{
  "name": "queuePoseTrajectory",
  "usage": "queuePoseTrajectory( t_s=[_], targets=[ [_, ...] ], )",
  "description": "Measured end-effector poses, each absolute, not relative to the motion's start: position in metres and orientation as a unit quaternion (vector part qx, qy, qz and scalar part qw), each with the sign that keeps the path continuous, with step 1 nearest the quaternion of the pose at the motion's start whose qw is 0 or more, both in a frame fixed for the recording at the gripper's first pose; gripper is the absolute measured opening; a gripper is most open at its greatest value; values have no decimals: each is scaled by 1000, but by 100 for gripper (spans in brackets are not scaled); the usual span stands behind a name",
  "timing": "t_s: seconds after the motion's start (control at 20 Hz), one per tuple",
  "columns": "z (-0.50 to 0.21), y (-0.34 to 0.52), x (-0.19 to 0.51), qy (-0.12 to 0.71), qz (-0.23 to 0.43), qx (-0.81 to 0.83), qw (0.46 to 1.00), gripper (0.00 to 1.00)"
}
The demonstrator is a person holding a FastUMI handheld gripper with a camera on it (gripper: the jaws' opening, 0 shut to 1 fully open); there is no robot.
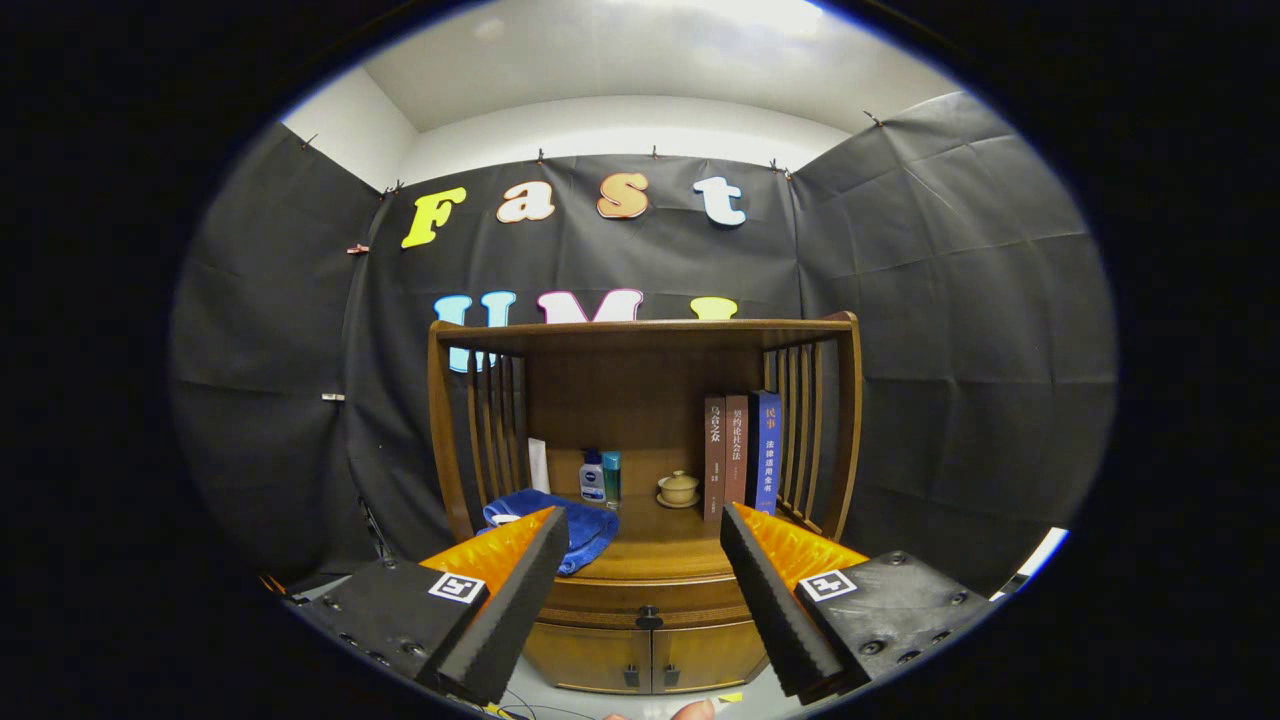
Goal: Pull open the drawer, take out the items inside it, and place them on the countertop above the cabinet.
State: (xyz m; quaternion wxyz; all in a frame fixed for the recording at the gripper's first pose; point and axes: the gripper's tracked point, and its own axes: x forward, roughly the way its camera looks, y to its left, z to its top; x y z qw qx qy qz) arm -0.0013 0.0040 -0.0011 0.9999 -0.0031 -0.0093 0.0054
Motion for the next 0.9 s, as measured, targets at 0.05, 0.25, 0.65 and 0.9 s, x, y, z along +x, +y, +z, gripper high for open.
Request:
queuePoseTrajectory(
  t_s=[0.05,0.25,0.65,0.9],
  targets=[
    [-1,4,0,-11,5,-2,1000,98],
    [-1,2,3,-33,2,3,999,98],
    [-106,19,83,-5,-1,3,1000,98],
    [-218,18,103,45,3,7,999,99]
  ],
)
